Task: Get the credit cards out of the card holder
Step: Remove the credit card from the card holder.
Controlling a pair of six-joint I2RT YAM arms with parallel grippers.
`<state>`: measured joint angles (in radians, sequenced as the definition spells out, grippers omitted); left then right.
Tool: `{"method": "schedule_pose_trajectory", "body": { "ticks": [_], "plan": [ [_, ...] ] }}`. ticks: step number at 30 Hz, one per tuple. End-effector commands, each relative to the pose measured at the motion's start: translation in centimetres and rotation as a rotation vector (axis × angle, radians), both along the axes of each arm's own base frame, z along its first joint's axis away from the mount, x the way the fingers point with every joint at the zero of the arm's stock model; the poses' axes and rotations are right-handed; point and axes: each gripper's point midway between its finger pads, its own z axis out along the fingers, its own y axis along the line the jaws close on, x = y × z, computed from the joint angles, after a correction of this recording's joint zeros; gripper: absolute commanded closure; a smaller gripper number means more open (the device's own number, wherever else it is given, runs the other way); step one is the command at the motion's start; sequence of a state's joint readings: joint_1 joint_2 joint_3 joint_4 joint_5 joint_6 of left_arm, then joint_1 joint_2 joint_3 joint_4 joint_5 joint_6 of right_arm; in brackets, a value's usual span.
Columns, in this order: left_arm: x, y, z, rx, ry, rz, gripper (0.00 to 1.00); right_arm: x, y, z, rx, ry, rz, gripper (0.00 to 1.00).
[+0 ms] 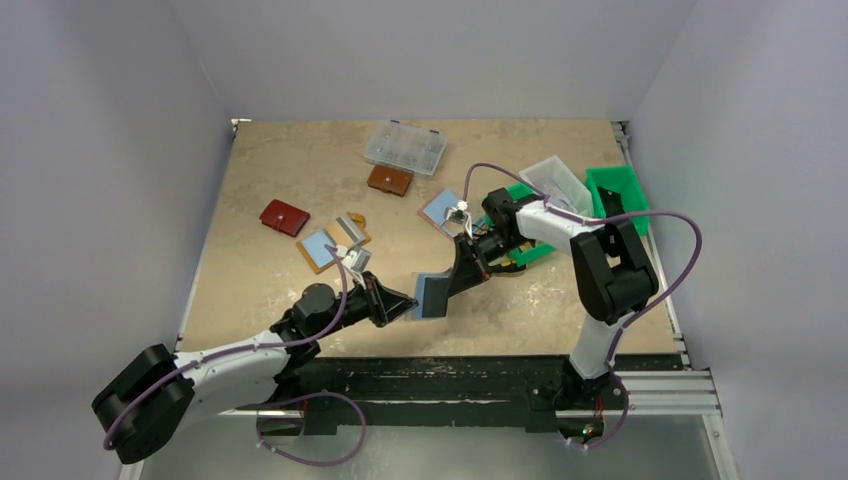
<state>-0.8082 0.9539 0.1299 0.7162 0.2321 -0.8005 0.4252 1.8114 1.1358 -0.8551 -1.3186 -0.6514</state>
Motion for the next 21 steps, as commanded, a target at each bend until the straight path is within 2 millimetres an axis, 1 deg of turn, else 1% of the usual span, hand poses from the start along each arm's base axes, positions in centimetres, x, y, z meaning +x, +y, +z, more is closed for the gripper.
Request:
{"method": "schedule_pose_trajectory", "body": {
  "ticks": [1,8,12,21],
  "plan": [
    [0.3,0.7,1.2,-0.048,-0.048,0.025,1.0,0.6,0.2,0.3,0.006,-0.034,0.011,1.0],
    [0.3,1.1,0.6,-0.057,-0.033,0.023,1.0,0.6,0.1,-0.1,-0.006,-0.037,0.015,1.0],
    [0.3,1.4,0.3,-0.053,-0.028,0.028,1.0,0.5,-0.1,-0.8,-0.022,-0.04,0.03,1.0],
    [0.1,2.4,-2.0,-0.022,0.025,0.051,1.0,0.5,-0.4,-2.3,-0.057,-0.016,0.054,1.0]
  ]
}}
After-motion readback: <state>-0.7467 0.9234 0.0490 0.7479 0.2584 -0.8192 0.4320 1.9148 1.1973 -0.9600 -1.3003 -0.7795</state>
